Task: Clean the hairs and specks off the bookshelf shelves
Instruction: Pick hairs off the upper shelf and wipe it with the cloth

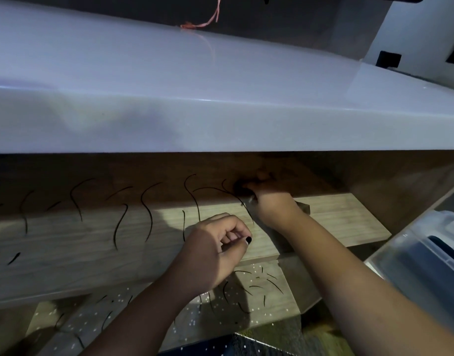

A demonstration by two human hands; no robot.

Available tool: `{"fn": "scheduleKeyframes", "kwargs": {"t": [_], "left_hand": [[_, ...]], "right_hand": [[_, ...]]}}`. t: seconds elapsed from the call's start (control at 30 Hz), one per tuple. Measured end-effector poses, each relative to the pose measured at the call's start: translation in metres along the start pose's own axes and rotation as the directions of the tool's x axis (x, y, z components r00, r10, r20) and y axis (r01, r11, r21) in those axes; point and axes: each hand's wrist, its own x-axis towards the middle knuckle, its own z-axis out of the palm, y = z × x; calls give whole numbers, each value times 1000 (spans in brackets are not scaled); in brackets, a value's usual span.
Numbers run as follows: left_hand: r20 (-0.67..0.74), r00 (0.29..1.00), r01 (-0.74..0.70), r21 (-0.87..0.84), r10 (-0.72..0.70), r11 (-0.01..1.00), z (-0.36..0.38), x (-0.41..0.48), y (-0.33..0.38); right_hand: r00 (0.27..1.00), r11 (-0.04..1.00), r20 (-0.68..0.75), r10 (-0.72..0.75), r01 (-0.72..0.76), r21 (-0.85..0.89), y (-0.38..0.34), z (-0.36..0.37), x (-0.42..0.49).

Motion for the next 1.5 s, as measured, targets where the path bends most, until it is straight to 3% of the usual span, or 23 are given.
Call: {"fn": "scheduleKeyframes", "kwargs": {"t": [0.07, 0.13, 0.2, 0.3, 0.4, 0.6, 0.7, 0.87, 1.03, 1.23, 1.4, 1.5], "left_hand": [[13, 1000, -10, 18, 10, 1000, 0, -1, 0], [38, 999, -32, 52, 30, 998, 0, -1, 1], [52, 998, -38, 70, 34, 997, -1, -1, 2], [44, 999, -13, 80, 9, 997, -3, 1, 3], [46, 999, 27, 49, -29, 998, -4, 1, 3], [35, 999, 20, 25, -21, 999, -4, 2, 3], [15, 1000, -6, 42, 6, 999, -1, 5, 2], [0, 1000, -6, 72, 5, 997, 0, 6, 2], [29, 999, 29, -9, -29, 1000, -3, 4, 2], [63, 996, 66, -110, -59, 992, -4, 2, 0], [41, 997, 76, -156, -71, 985, -3, 2, 1], [16, 998, 56, -123, -55, 991, -3, 2, 4]], "right_hand": [[999, 999, -48, -12, 14, 34, 0, 3, -5], [999, 998, 24, 37, -38, 41, 5, 4, 3], [989, 995, 115, 92, -88, -39, 14, 0, 15], [975, 975, 87, 205, -196, -102, 35, -10, 30], [924, 924, 6, 382, -381, -20, 68, -15, 37], [806, 802, -42, 591, -581, 136, 96, -15, 50], [825, 816, -32, 564, -550, 177, 74, -18, 53], [941, 944, -69, 330, -327, 49, 1, 8, 61], [965, 965, 13, 262, -263, 27, 11, 13, 62], [887, 886, -20, 462, -462, -40, 83, -12, 37], [830, 821, 1, 558, -551, -151, 150, -5, 23], [819, 799, 2, 573, -559, -220, 147, -5, 15]]}}
